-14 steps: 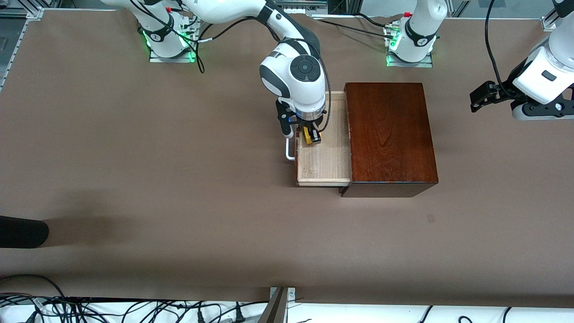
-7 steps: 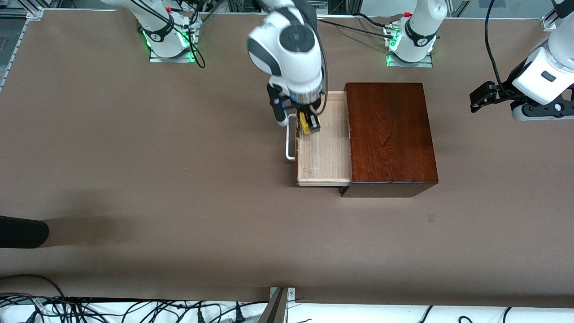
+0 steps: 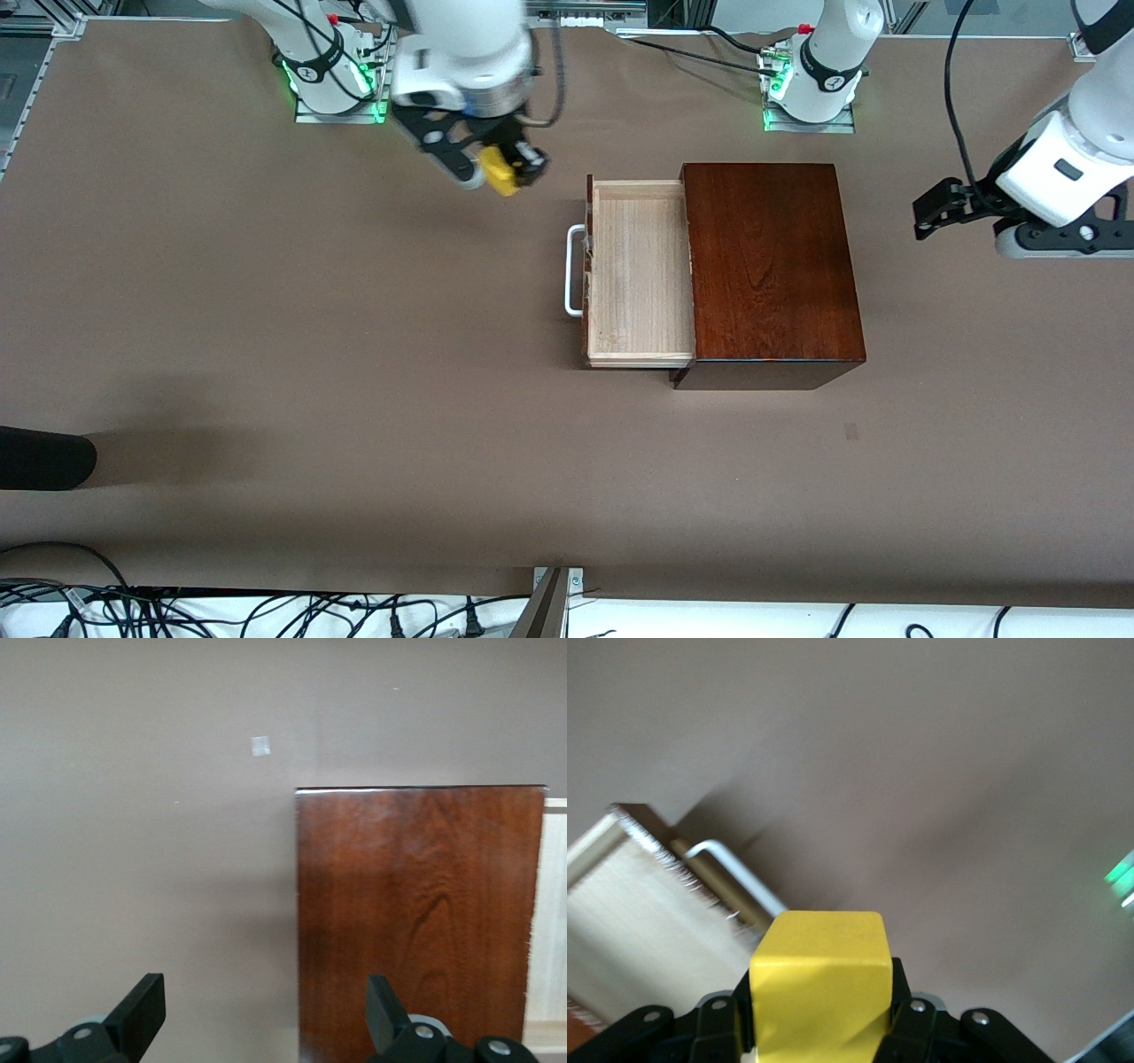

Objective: Open drawer, take yellow block, close drawer
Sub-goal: 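Lift the cube with the right gripper while the left gripper reaches the drawer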

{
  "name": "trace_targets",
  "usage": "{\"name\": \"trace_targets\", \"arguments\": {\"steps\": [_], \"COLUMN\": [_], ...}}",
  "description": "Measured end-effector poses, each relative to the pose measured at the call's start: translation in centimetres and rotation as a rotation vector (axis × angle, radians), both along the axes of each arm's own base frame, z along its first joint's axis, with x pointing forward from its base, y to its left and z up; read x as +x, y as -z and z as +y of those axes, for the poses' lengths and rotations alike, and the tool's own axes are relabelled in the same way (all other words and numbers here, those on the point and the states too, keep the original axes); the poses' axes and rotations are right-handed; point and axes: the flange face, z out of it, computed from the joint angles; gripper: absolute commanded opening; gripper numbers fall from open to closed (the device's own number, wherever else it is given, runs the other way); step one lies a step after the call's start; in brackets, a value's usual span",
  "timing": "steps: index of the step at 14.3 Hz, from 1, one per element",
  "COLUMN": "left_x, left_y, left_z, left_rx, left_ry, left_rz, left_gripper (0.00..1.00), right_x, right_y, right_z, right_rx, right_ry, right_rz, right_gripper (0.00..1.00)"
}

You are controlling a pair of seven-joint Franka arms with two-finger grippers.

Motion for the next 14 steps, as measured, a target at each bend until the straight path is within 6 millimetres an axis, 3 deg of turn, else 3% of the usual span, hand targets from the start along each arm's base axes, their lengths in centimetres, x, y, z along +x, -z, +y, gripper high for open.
{"name": "trace_targets", "arguments": {"steps": [5, 9, 11, 14], "left_x": [-1.1, -2.1, -2.8, -4.3], "left_y": [-0.4, 2.1, 3.8, 7.1], "left_z": [-8.8, -17.3, -21.8, -28.7], "left_rx": [-0.006, 0.007, 0.018, 0.048], "left_ry": [-0.018, -0.146, -0.227, -0.335], "left_rz": [-0.015, 0.021, 0.041, 0.071], "left_gripper": [1.00, 1.00, 1.00, 1.00], "right_x": [5.5, 8.8, 9.4, 9.8], "right_y": [-2.7, -3.4, -3.4, -2.4], "right_z": [-15.1, -26.8, -30.7, -33.4], "right_rx": [-0.017, 0.013, 0.026, 0.045], "right_ry": [-0.367, -0.561, -0.610, -0.631], "right_rz": [0.099, 0.132, 0.143, 0.167], "right_gripper": [0.06, 0.06, 0.07, 0.08]}}
